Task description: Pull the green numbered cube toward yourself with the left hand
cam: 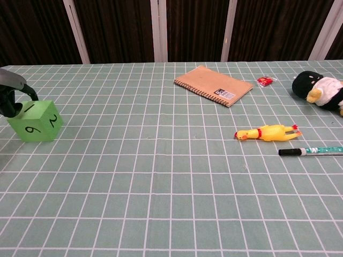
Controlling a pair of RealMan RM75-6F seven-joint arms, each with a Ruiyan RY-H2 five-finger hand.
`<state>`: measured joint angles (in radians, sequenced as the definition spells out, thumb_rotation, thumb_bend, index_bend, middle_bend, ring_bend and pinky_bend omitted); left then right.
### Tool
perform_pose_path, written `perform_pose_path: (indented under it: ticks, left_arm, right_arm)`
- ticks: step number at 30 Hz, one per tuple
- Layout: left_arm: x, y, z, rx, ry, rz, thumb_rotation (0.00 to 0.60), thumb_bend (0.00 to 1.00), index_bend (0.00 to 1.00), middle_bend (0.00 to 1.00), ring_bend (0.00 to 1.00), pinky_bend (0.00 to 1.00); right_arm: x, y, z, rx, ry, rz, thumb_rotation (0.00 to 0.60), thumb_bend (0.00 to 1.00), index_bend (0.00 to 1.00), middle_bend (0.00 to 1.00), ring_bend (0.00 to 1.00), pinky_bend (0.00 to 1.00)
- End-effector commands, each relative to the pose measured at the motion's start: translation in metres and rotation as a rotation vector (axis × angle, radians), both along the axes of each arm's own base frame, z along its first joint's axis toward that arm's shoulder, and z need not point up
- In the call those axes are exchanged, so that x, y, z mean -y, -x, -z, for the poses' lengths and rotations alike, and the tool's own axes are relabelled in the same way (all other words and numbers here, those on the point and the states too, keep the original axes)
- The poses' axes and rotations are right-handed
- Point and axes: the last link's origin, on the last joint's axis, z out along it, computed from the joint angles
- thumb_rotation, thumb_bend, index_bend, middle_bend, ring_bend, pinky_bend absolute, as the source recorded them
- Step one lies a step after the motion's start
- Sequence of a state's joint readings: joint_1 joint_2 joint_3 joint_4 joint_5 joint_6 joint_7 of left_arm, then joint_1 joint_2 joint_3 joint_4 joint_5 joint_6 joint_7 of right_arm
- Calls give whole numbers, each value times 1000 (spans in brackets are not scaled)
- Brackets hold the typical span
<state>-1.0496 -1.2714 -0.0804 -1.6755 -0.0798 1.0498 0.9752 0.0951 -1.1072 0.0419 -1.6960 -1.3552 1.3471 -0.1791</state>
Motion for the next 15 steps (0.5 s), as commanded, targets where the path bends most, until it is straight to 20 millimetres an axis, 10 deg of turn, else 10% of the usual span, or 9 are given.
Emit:
perform_pose_path:
  ticks: [1, 15]
  left_arm:
    - [2, 7, -3, -9, 7, -8, 600, 923, 157, 853, 804, 837]
    - [18, 30, -15, -28, 49, 2, 600, 923, 157, 853, 804, 837]
  right_arm:
    - [0, 0, 0, -2, -1, 0, 600, 154, 138, 12, 24, 49]
    - [0, -1, 3, -5, -4, 1, 600, 153, 138, 12, 24, 49]
